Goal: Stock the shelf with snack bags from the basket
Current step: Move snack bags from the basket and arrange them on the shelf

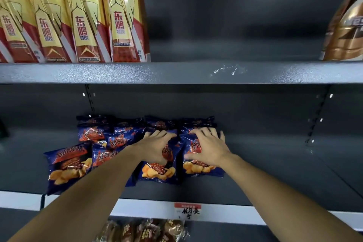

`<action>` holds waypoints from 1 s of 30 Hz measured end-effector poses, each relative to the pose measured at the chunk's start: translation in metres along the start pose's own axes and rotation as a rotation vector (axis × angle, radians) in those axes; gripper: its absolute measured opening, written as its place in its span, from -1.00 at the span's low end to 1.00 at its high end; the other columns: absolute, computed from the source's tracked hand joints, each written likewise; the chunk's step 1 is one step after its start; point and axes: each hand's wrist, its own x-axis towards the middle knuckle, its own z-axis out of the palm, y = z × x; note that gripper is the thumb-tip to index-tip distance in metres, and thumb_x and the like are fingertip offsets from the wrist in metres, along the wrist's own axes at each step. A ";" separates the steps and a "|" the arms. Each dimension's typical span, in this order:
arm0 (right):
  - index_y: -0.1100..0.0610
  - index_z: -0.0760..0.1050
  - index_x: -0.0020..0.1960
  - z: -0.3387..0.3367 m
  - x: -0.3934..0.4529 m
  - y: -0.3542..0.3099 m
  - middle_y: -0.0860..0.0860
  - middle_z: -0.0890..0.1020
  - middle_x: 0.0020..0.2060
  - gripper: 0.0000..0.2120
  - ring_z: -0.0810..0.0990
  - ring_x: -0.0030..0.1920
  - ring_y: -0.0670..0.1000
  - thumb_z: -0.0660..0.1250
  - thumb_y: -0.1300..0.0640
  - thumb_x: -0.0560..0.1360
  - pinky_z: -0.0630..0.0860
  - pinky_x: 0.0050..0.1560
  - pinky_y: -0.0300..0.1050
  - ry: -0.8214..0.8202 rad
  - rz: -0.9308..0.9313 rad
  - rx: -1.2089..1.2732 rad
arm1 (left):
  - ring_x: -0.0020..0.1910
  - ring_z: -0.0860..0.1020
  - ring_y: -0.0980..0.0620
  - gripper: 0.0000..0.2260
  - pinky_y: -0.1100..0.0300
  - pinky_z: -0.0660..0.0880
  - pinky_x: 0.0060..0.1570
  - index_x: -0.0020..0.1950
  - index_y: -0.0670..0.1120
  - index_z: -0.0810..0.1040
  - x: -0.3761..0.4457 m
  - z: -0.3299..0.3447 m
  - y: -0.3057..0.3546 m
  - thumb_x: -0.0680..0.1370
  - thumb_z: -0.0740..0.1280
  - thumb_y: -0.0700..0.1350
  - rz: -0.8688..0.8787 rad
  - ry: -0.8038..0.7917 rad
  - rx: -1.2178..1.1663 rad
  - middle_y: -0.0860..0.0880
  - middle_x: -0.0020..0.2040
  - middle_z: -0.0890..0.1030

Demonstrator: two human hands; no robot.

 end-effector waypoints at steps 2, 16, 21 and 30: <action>-0.04 0.03 0.57 -0.003 -0.008 0.010 -0.06 0.21 0.46 0.09 0.05 0.50 0.05 0.36 -0.50 0.23 -0.14 0.46 0.42 -0.047 -0.075 -0.072 | 0.40 0.19 0.01 -0.11 -0.08 0.11 0.38 0.56 0.10 0.02 -0.001 0.000 0.000 0.36 0.42 0.21 0.027 0.004 0.010 0.04 0.45 0.24; 0.05 -0.21 0.60 0.005 -0.013 0.013 0.00 0.09 0.52 0.22 0.00 0.52 0.10 0.40 -0.43 0.26 -0.22 0.49 0.32 -0.006 -0.085 -0.210 | 0.45 0.12 -0.01 0.06 -0.14 0.10 0.41 0.59 0.05 -0.08 0.007 -0.002 0.012 0.29 0.30 0.50 0.049 0.054 0.107 0.05 0.48 0.14; 0.01 0.06 0.58 -0.008 -0.028 0.019 -0.03 0.24 0.45 -0.13 0.16 0.48 0.05 0.30 -0.36 0.44 0.06 0.51 0.15 0.116 -0.020 -0.121 | 0.42 0.24 -0.05 -0.31 -0.12 0.20 0.40 0.55 0.06 0.12 0.021 -0.015 0.044 0.52 0.15 0.35 0.070 0.206 0.077 0.01 0.47 0.27; 0.00 0.35 0.38 -0.062 -0.109 0.067 0.00 0.50 0.22 -0.59 0.46 0.25 0.05 0.24 -0.05 0.56 0.49 0.09 -0.01 0.276 0.275 -0.146 | 0.30 0.41 -0.08 -0.62 -0.03 0.34 0.25 0.39 0.01 0.36 0.057 -0.015 0.185 0.60 0.17 0.08 0.176 0.374 -0.101 -0.02 0.34 0.45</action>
